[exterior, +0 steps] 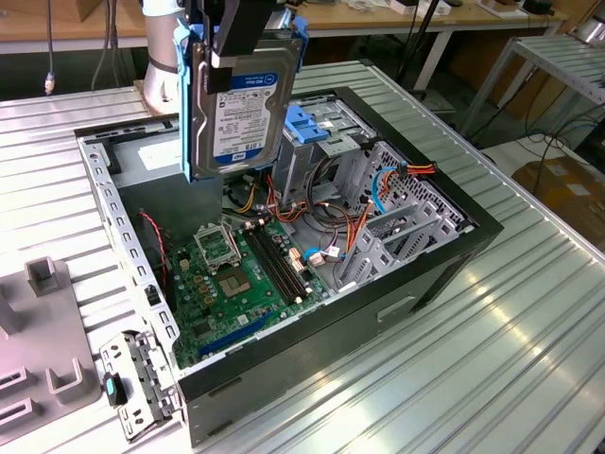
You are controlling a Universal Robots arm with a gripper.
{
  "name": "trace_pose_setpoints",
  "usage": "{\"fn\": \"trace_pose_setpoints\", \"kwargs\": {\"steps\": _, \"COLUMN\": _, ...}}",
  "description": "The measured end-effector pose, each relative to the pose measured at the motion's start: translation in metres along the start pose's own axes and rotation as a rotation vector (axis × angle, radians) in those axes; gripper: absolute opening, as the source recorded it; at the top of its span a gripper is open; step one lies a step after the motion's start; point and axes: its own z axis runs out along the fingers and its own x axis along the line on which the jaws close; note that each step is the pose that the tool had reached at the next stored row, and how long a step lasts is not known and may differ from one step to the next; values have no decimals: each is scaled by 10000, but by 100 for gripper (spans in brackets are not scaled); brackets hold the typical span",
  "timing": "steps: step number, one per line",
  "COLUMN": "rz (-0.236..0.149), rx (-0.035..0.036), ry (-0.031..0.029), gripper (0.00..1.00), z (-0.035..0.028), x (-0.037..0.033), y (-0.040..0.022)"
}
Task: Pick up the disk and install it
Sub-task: 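Insert the disk into the insertion slot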
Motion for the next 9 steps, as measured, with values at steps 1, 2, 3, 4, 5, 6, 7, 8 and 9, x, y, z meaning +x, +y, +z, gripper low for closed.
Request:
{"fn": "trace_pose_setpoints", "kwargs": {"steps": 1, "rz": 0, "rx": 0, "ry": 2, "gripper": 37, "z": 1, "x": -1, "y": -32}}
{"fn": "trace_pose_setpoints", "kwargs": {"steps": 2, "rz": 0, "rx": 0, "ry": 6, "gripper": 37, "z": 2, "x": -2, "y": -96}}
{"fn": "trace_pose_setpoints", "kwargs": {"steps": 3, "rz": -1, "rx": 0, "ry": 8, "gripper": 37, "z": 3, "x": -3, "y": -134}}
{"fn": "trace_pose_setpoints", "kwargs": {"steps": 4, "rz": 0, "rx": 0, "ry": 13, "gripper": 37, "z": 3, "x": -4, "y": -171}}
{"fn": "trace_pose_setpoints", "kwargs": {"steps": 5, "rz": 0, "rx": 1, "ry": 19, "gripper": 37, "z": 4, "x": -4, "y": -204}}
{"fn": "trace_pose_setpoints", "kwargs": {"steps": 6, "rz": 0, "rx": 0, "ry": 31, "gripper": 37, "z": 4, "x": -6, "y": -247}}
{"fn": "trace_pose_setpoints", "kwargs": {"steps": 7, "rz": 0, "rx": 1, "ry": 36, "gripper": 37, "z": 5, "x": -6, "y": -264}}
{"fn": "trace_pose_setpoints", "kwargs": {"steps": 8, "rz": 0, "rx": 1, "ry": 48, "gripper": 37, "z": 6, "x": -6, "y": -280}}
{"fn": "trace_pose_setpoints", "kwargs": {"steps": 9, "rz": 0, "rx": 2, "ry": 61, "gripper": 37, "z": 10, "x": -7, "y": -308}}
